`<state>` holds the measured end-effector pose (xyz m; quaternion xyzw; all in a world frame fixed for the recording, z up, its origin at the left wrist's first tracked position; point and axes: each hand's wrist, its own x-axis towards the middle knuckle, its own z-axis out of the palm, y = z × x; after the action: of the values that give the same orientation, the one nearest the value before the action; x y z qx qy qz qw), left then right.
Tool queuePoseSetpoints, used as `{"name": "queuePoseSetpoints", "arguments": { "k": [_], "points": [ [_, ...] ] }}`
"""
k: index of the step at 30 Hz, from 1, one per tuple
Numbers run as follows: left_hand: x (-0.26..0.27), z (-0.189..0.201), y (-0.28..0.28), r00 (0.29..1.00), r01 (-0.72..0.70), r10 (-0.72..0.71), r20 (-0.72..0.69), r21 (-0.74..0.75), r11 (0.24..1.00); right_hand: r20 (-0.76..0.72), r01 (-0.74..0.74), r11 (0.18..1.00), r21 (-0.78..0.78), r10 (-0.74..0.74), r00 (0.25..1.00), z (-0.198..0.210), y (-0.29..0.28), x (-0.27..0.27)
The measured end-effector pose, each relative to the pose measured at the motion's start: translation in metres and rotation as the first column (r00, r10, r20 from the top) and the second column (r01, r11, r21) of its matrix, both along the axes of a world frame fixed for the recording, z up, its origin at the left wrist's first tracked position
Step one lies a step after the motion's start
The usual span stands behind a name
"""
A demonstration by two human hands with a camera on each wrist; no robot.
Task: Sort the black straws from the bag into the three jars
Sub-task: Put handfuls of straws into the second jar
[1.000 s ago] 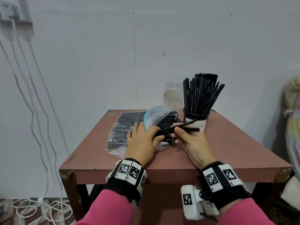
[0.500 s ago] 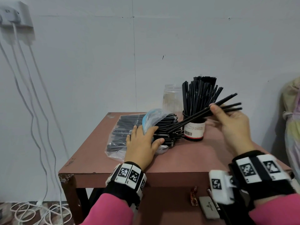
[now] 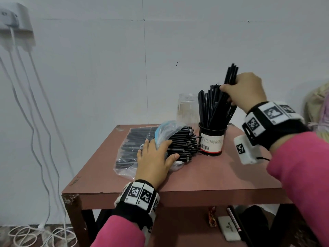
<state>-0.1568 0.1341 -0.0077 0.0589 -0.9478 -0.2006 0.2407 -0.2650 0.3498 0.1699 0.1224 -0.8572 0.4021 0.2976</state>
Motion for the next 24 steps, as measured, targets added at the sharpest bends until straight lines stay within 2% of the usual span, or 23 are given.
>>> {"name": "queuePoseSetpoints", "arguments": {
  "k": [4, 7, 10, 14, 20, 22, 24],
  "points": [
    [0.001, 0.001, 0.0, 1.0, 0.001, -0.001, 0.014, 0.002, 1.0, 0.166, -0.003, 0.978, 0.209, -0.032, 0.986, -0.019, -0.021, -0.008],
    [0.0, 0.001, 0.0, 1.0, 0.001, -0.001, 0.017, 0.004, 1.0, 0.232, -0.02, 0.965, 0.261, -0.043, 0.972, -0.038, -0.03, -0.011],
    [0.0, 0.001, 0.0, 1.0, 0.002, -0.002, 0.015, -0.002, 1.0, 0.21, -0.042, 0.982, 0.183, 0.002, 0.978, -0.048, -0.029, -0.017],
    [0.001, 0.002, 0.0, 1.0, 0.003, -0.003, 0.013, 0.001, 1.0, 0.063, -0.057, 0.998, 0.008, 0.057, 0.996, -0.05, -0.023, -0.015],
    [0.002, 0.002, 0.001, 1.0, 0.005, -0.005, 0.015, 0.007, 1.0, -0.165, -0.002, 0.995, -0.104, -0.016, 0.986, -0.053, -0.018, 0.004],
    [0.001, 0.002, 0.001, 1.0, 0.0, 0.0, 0.013, 0.007, 1.0, -0.122, -0.057, 0.982, -0.18, 0.035, 0.992, -0.059, -0.022, 0.02],
    [0.001, 0.002, 0.001, 1.0, -0.003, 0.003, 0.007, 0.008, 1.0, -0.015, -0.128, 0.974, -0.188, 0.127, 0.992, -0.075, -0.029, 0.036]
  ]
}}
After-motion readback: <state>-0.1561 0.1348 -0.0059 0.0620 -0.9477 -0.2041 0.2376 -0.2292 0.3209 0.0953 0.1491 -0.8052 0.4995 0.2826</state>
